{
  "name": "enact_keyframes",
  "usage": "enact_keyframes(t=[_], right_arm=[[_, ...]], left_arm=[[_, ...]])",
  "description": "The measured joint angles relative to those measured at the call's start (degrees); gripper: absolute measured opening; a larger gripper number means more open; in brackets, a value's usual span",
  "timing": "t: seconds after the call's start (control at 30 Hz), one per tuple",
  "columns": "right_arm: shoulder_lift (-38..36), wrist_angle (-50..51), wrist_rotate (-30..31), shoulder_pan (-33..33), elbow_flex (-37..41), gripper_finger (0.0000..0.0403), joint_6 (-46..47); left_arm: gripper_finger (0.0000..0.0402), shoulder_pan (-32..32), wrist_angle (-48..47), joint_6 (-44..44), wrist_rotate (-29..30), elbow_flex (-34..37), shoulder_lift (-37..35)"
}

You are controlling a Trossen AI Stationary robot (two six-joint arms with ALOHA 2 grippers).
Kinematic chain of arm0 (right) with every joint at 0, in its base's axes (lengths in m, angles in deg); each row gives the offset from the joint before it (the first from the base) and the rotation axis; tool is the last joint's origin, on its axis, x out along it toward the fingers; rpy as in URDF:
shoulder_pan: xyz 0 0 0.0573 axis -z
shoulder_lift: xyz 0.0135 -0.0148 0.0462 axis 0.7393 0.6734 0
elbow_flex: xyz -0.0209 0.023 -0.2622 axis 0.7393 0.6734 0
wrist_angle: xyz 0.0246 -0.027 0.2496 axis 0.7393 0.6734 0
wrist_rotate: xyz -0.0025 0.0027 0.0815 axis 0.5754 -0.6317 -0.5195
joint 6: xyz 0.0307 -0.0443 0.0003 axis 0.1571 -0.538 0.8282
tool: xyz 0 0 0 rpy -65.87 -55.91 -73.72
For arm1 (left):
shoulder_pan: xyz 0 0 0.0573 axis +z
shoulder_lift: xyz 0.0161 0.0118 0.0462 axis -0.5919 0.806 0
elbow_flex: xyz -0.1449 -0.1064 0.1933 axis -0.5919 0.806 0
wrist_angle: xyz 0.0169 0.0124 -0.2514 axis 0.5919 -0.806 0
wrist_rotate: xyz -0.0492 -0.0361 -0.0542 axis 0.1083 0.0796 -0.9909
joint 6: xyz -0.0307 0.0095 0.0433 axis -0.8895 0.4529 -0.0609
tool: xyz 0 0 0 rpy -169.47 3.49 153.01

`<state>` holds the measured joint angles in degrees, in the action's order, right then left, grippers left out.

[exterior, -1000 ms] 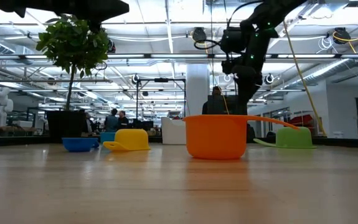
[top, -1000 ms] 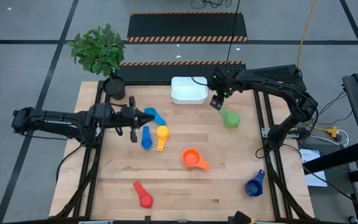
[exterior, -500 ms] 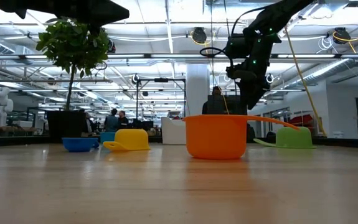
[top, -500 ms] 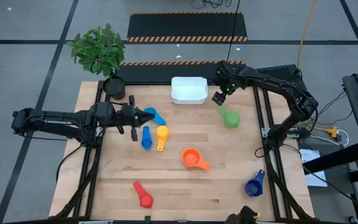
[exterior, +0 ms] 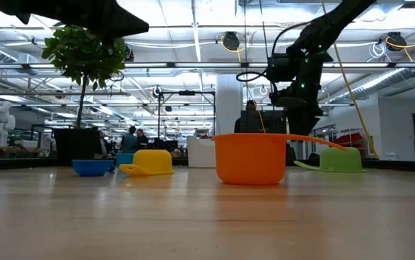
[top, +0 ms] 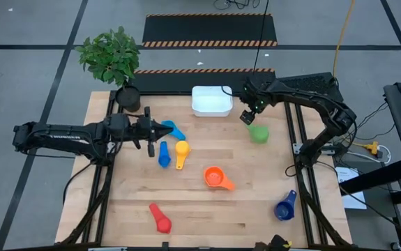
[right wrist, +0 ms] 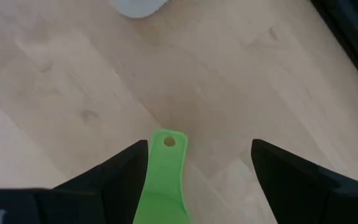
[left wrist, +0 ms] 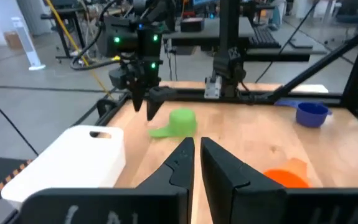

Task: Nest measuring cups in basket
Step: Stack the green measuring cup on top of the orange measuring cup

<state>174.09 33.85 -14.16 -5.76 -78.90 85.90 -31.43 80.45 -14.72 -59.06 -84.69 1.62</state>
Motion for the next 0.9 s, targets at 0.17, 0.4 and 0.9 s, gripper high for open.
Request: enact_keyframes(t=[0.17,0.4,0.9], right_arm=[[0.0,-3.1,3.0,0.0,0.2,0.0279,-0.1],[0.0,-3.9,2.9,0.0,0.2,0.0279,-0.4],[0.0,-3.0,-0.3,-0.3,0.2,0.0279,1.7]], left_arm=[[0.0033,0.0,-1.1,0.3,0.0,0.0,0.0],[0.0033,0.0,-1.5,1.7,0.0,0.0,0.0],[0.0033,0.0,-3.2,6.1,0.0,0.0,0.0]])
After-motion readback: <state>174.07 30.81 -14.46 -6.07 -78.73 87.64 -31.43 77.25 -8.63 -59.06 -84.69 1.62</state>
